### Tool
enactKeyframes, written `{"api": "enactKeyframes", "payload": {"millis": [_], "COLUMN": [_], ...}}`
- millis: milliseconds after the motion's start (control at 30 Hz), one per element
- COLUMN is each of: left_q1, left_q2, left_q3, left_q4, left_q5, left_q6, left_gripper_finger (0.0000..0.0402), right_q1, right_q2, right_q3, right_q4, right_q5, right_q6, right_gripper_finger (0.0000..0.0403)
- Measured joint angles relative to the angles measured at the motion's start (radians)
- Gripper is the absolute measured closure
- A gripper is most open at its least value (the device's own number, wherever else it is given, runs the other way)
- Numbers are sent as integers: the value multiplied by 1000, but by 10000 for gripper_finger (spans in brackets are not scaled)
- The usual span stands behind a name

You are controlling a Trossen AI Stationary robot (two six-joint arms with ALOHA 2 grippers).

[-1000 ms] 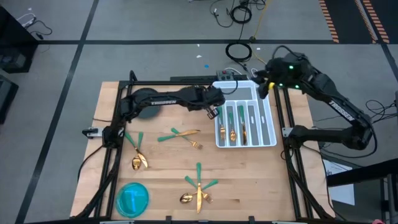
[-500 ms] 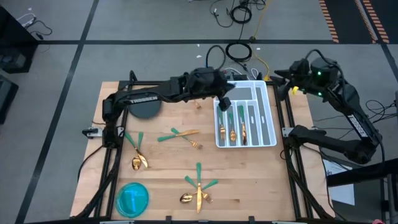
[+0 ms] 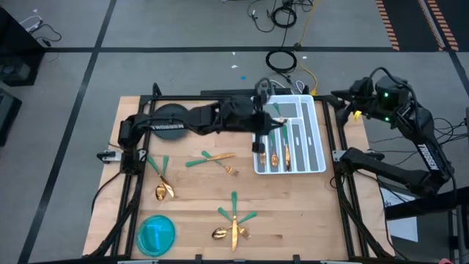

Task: Sort silverware
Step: Put the green spoon into the white silverware organizer

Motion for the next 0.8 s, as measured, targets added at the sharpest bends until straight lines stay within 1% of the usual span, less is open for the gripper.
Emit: {"api": "enactKeyframes", "payload": {"millis": [67, 133, 167, 233, 300, 400, 433, 500, 567, 600, 633, 700, 767, 800], "left_q1": [-21, -36, -41, -47, -57, -74, -79, -88, -97, -100, -103, -106, -108, -110], "left_q2": [4, 14, 17, 35, 43, 68, 69, 92, 101, 118, 131, 147, 180, 193], "left_q3": [0, 0, -3, -21, -53, -93, -116, -145, -174, -182, -187, -199, -196, -196], "left_q4": [-46, -63, -85, -69, -78, -28, -28, 41, 43, 70, 119, 104, 136, 126], "left_q5": [-65, -121, -141, -168, -224, -291, -296, -298, -300, -299, -296, -291, -270, -269], "left_q6": [118, 195, 213, 239, 273, 352, 377, 433, 477, 497, 506, 508, 505, 500], "left_gripper_finger": [401, 401, 401, 401, 401, 401, 401, 401, 401, 401, 401, 401, 401, 401], "right_q1": [0, 0, 0, 0, 0, 0, 0, 0, 0, 0, -1, 0, 0, 1], "right_q2": [-4, -5, -5, -4, -5, -4, -4, -5, -5, -5, -5, -5, -5, -5], "right_q3": [0, 0, 0, 0, 0, 0, 0, 0, 0, 0, 0, 0, 0, 0], "right_q4": [-1, -2, -2, -2, -2, -2, -2, -2, -2, -2, -2, -3, -4, -8], "right_q5": [0, 1, 0, 0, 2, 2, 2, 4, 3, 1, 2, -1, 1, -1], "right_q6": [12, 15, 18, 33, 41, 41, 40, 39, 31, 31, 31, 28, 27, 25], "right_gripper_finger": [257, 257, 257, 257, 257, 257, 257, 257, 257, 257, 257, 257, 257, 257]}}
